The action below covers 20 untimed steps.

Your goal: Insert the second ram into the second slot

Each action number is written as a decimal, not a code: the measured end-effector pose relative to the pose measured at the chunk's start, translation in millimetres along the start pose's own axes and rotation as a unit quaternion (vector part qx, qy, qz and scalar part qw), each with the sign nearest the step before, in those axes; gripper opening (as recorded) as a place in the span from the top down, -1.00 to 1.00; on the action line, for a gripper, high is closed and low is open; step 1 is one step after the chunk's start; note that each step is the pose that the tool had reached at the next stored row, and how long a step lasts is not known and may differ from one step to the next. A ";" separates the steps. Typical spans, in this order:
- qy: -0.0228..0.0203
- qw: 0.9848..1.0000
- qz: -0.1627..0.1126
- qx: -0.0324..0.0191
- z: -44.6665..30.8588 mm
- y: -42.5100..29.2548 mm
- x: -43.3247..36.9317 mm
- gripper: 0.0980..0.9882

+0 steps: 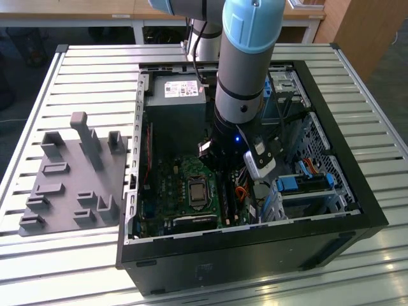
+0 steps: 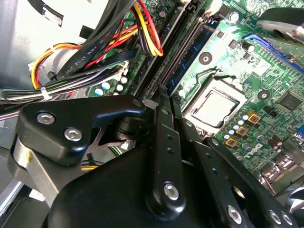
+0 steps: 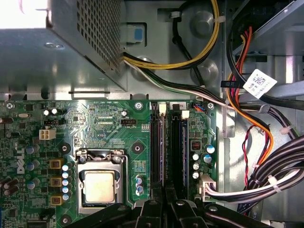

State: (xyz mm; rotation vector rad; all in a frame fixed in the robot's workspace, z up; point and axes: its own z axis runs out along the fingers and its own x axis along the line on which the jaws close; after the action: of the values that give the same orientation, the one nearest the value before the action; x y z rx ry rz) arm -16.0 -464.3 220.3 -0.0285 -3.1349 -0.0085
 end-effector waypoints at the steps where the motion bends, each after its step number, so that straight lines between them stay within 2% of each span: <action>1: 0.000 1.000 -0.001 0.000 0.0 0.0 0.0 0.91; 10: 0.000 1.000 -0.003 0.000 -2.9 0.1 -0.4 0.91; 20: 0.001 1.000 -0.009 0.000 -1.1 0.0 -0.4 0.91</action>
State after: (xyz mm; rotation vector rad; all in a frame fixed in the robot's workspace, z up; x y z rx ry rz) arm -15.5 -464.2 221.4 -0.0005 -3.1334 -0.0083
